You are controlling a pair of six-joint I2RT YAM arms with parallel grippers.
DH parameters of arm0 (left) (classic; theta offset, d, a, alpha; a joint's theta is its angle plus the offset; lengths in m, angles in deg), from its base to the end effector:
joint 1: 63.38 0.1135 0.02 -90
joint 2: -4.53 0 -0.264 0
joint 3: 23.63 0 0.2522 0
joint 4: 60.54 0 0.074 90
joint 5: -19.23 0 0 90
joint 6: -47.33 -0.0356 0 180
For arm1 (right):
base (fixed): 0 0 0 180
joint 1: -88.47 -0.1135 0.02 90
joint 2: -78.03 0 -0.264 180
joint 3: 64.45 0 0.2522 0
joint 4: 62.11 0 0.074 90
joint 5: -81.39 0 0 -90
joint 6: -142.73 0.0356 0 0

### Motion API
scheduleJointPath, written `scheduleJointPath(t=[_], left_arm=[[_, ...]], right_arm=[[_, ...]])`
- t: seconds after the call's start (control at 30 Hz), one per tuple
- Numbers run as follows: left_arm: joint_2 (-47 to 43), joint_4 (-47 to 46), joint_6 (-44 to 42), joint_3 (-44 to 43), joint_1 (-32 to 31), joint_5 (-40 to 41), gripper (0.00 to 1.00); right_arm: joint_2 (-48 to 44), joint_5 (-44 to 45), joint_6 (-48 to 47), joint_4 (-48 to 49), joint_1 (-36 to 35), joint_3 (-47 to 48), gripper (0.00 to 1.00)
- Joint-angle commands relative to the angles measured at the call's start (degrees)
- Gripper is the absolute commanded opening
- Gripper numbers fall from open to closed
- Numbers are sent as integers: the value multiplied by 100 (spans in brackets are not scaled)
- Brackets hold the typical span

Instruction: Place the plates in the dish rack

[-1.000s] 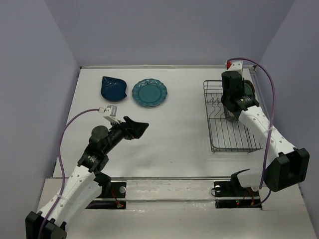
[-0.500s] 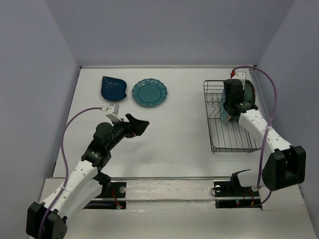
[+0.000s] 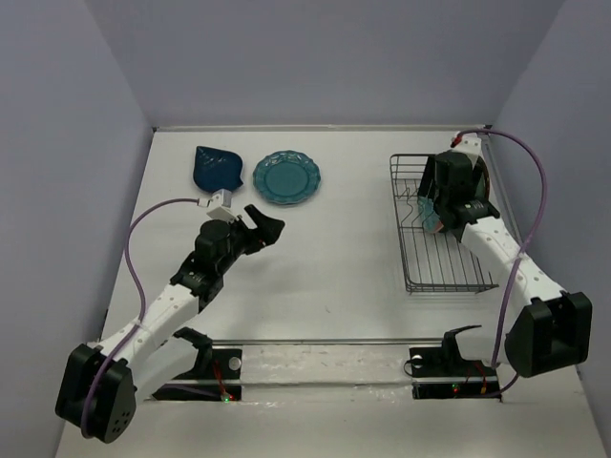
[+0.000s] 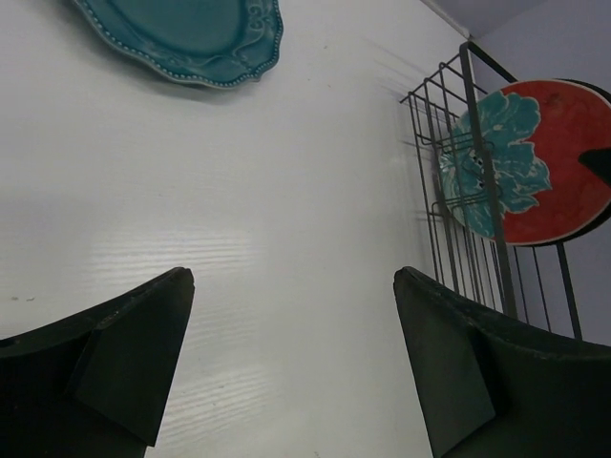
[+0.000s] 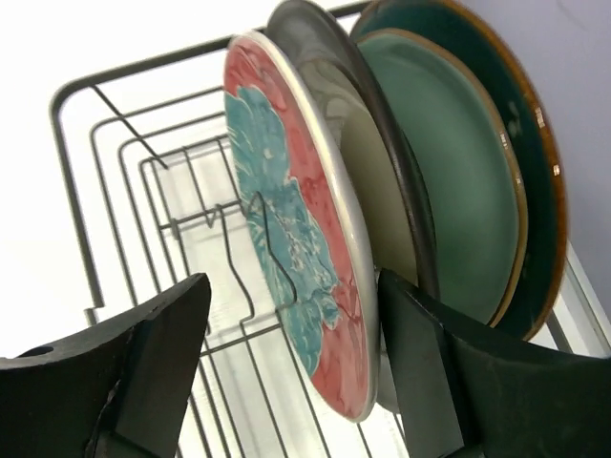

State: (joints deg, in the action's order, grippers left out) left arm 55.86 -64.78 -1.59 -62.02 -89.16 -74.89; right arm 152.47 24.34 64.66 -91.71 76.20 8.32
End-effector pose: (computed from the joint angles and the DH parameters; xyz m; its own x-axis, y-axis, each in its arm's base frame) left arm 0.1872 -0.0932 0.2466 -0.4297 -0.5203 -0.7380 0.2857 0.6970 -0.6577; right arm 0.2875 0.0427 0.3066 -0.4392 0.0820 -0.8946 0.3748 0.9217 -0.0995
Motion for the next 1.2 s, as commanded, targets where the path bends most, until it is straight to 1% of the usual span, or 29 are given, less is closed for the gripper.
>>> scheduleJointPath(t=[0.0, 0.13, 0.2, 0.23, 0.33, 0.43, 0.5, 0.6, 0.67, 0.8, 0.9, 1.03, 1.17], left_arm=[[394, -547, 155, -403, 29, 639, 96], [929, -678, 286, -605, 143, 1167, 94], [1133, -749, 409, -649, 240, 1238, 92], [1238, -827, 523, -710, 284, 1264, 91], [1808, -889, 690, -938, 468, 1361, 90], [2134, -916, 805, -1141, 592, 1388, 86], [2442, -933, 884, -1343, 592, 1563, 82], [2934, -925, 989, -1668, 600, 1739, 80], [3347, -907, 1068, -1905, 600, 1861, 79], [4041, -881, 1148, -2380, 592, 1757, 78], [4481, -854, 1227, -2705, 592, 1827, 76], [4947, -863, 1315, -2907, 600, 1739, 75], [5474, -872, 1315, -3259, 609, 1625, 74]], right_arm=[[-640, -174, 161, 151, 85, 199, 80], [-1062, -744, 108, 151, 32, 269, 83], [-1298, -1008, 152, 168, 32, 287, 84], [-1352, -1279, 170, 151, 32, 331, 84], [-1563, -1667, 249, 125, 32, 366, 85], [-1748, -1949, 258, 116, -21, 349, 85], [-1844, -2099, 240, 72, -21, 349, 85], [-2099, -2214, 302, 72, -21, 287, 85], [-2265, -2494, 441, 124, -21, 226, 84], [-2556, -3039, 618, 414, -21, -55, 84], [-2671, -3425, 697, 520, -73, -222, 84], [-2908, -3637, 847, 924, -74, -521, 83], [-2935, -3839, 908, 986, -74, -530, 83]])
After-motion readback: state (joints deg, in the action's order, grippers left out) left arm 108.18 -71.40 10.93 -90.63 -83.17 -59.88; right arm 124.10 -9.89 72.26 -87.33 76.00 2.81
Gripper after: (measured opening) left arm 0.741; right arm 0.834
